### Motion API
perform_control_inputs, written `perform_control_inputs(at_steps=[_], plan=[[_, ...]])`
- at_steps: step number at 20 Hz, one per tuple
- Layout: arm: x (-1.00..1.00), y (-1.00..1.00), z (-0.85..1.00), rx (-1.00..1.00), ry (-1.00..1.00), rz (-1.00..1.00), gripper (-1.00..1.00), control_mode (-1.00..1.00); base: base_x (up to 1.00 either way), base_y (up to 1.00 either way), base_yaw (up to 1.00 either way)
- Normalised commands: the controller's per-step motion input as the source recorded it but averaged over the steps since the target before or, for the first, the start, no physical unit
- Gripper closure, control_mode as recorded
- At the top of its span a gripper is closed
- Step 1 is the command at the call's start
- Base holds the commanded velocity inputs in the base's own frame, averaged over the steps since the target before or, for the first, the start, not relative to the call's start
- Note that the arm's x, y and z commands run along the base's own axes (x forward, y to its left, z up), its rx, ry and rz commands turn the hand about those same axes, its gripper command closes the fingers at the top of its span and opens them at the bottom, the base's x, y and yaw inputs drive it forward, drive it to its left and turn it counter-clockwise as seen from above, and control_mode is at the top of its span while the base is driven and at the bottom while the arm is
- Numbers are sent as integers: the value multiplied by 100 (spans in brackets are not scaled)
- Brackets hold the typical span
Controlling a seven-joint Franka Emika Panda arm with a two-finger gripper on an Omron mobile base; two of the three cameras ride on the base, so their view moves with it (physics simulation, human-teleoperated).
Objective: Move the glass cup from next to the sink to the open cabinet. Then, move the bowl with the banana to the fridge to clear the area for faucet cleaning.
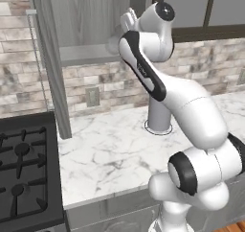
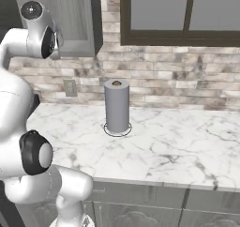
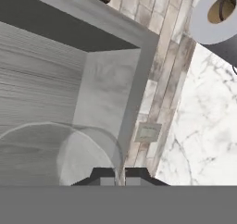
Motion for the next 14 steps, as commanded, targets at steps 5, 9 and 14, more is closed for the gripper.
perform_control_inputs(at_steps=[5,9,14], plan=[[49,0,-9,-4,19,0,100,-100,0,0,0],[34,1,-21,-10,12,0,100,-100,0,0,0],[26,4,-16,-10,3,0,100,-100,0,0,0]])
